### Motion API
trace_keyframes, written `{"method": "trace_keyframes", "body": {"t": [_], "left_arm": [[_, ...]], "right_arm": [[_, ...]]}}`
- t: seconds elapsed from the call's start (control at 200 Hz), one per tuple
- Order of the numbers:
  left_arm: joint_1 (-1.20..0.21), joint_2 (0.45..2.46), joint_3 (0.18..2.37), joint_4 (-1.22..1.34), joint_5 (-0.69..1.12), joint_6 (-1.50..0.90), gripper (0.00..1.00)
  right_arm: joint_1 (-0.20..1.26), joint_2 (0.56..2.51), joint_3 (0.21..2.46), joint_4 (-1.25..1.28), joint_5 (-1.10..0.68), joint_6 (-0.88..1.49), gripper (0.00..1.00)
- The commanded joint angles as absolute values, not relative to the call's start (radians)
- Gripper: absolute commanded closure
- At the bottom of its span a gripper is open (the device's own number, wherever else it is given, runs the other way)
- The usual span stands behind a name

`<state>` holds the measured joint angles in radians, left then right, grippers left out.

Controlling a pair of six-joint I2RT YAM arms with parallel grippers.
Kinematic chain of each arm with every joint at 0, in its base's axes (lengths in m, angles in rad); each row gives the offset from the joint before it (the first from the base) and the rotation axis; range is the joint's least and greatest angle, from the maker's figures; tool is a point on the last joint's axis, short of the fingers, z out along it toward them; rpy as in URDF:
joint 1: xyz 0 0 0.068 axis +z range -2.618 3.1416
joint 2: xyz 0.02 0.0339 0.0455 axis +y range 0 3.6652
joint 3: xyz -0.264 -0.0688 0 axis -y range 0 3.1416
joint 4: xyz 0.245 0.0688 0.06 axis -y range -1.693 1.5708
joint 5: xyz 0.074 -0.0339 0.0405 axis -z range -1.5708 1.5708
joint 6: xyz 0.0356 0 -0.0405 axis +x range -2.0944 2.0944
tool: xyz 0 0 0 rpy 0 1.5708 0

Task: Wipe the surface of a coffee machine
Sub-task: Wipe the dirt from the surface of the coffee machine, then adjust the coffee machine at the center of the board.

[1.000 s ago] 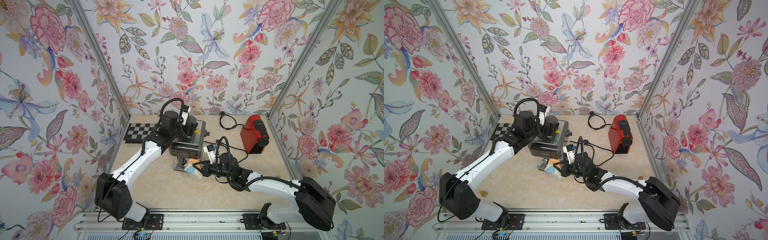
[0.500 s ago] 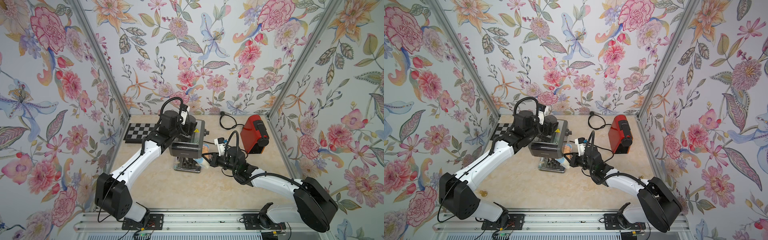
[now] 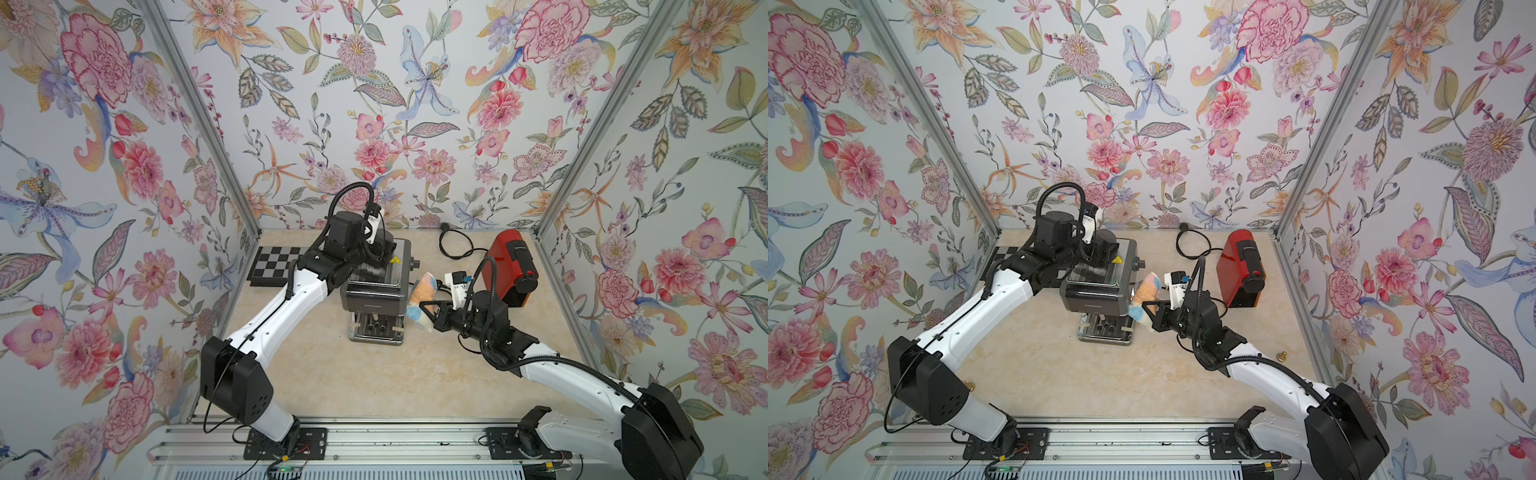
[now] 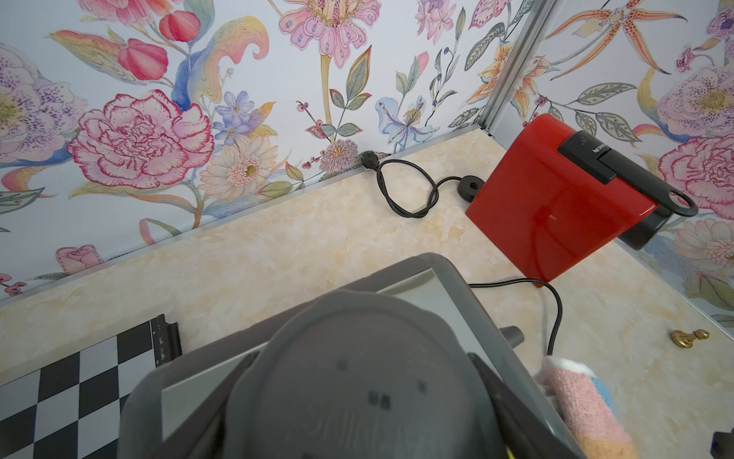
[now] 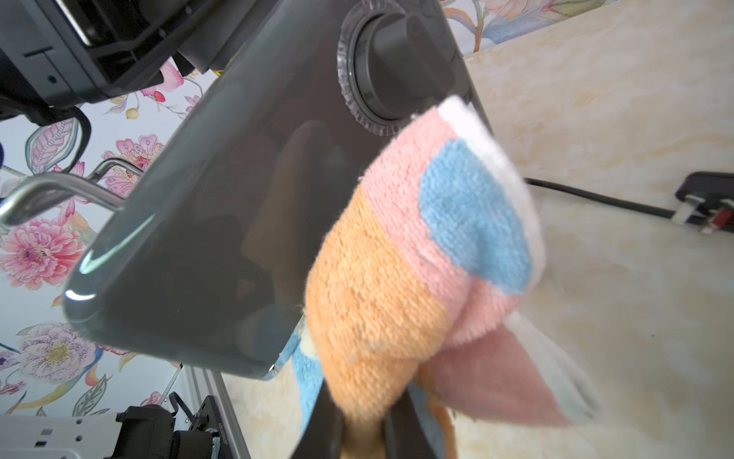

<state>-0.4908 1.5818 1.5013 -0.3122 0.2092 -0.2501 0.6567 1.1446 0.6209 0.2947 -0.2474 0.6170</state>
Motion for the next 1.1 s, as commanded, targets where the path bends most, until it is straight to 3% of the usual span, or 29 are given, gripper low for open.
{"method": "trace_keyframes", "body": {"t": [0.0, 0.455, 0.47, 0.49, 0.74, 1.096], "left_arm": [[-0.476, 1.601, 1.566, -0.335, 0.279, -0.327, 0.23], [-0.374, 1.609, 1.657, -0.279, 0.481, -0.366, 0.11], [-0.366, 1.611, 1.655, -0.275, 0.487, -0.37, 0.04], [-0.354, 1.613, 1.65, -0.266, 0.5, -0.375, 0.01], [-0.164, 1.738, 1.671, -0.105, 0.704, -0.493, 0.01], [-0.145, 2.016, 1.843, 0.111, 1.068, -0.628, 0.01]], "right_arm": [[0.655, 1.079, 0.609, 0.177, -0.185, 0.56, 1.0], [0.749, 0.972, 0.686, 0.028, -0.119, 0.526, 1.0], [0.758, 0.972, 0.693, 0.022, -0.115, 0.525, 1.0], [0.77, 0.971, 0.703, 0.015, -0.108, 0.521, 1.0], [0.96, 0.993, 0.786, -0.024, -0.029, 0.546, 1.0], [1.029, 1.142, 0.839, 0.103, -0.001, 0.532, 1.0]]}}
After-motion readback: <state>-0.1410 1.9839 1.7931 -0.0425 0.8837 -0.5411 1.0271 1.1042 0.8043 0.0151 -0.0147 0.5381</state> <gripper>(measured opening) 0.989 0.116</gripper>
